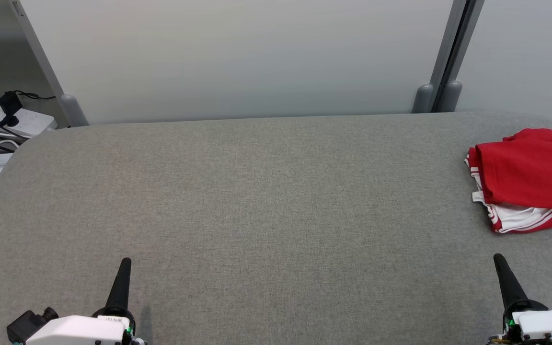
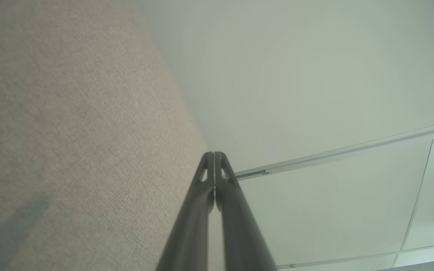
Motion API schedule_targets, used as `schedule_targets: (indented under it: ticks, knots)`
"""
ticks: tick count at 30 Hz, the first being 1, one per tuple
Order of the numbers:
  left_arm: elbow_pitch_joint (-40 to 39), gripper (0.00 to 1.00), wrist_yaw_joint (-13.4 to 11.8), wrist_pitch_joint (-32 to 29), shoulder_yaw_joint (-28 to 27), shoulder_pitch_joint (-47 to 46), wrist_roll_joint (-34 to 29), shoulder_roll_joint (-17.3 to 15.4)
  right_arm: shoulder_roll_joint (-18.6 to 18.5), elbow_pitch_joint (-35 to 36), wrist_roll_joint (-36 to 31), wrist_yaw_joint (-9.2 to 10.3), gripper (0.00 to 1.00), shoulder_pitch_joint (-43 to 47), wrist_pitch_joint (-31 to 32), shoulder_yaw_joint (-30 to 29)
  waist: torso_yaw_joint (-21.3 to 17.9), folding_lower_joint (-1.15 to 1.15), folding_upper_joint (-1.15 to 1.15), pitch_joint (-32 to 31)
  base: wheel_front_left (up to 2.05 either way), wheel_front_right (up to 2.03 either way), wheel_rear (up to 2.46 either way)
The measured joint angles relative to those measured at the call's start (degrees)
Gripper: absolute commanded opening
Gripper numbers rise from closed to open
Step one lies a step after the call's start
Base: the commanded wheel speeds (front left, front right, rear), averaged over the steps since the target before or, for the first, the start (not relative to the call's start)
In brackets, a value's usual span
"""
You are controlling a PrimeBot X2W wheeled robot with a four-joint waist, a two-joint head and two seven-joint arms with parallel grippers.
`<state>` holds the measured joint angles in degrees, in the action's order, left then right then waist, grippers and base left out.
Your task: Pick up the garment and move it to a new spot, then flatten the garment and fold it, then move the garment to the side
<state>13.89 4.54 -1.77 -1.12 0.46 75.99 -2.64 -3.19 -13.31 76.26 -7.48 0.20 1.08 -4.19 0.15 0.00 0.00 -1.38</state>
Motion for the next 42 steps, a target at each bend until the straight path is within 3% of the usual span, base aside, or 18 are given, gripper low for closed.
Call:
schedule_targets:
  ticks: [25,42]
  knots:
    - [1.4,0.0,2.5,-4.1,-3.0,-3.6,15.9,0.0,0.2,-2.1,15.6,0.01,0.0,-3.7,4.2,-2.6,-0.1,0.0,0.0,1.6,0.0,0.0,0.0]
    - [1.5,0.0,2.5,-4.1,-3.2,-3.6,16.3,0.1,0.5,-2.2,16.2,0.08,0.0,-3.8,4.3,-2.7,-0.1,0.0,0.0,1.6,0.0,0.0,0.0]
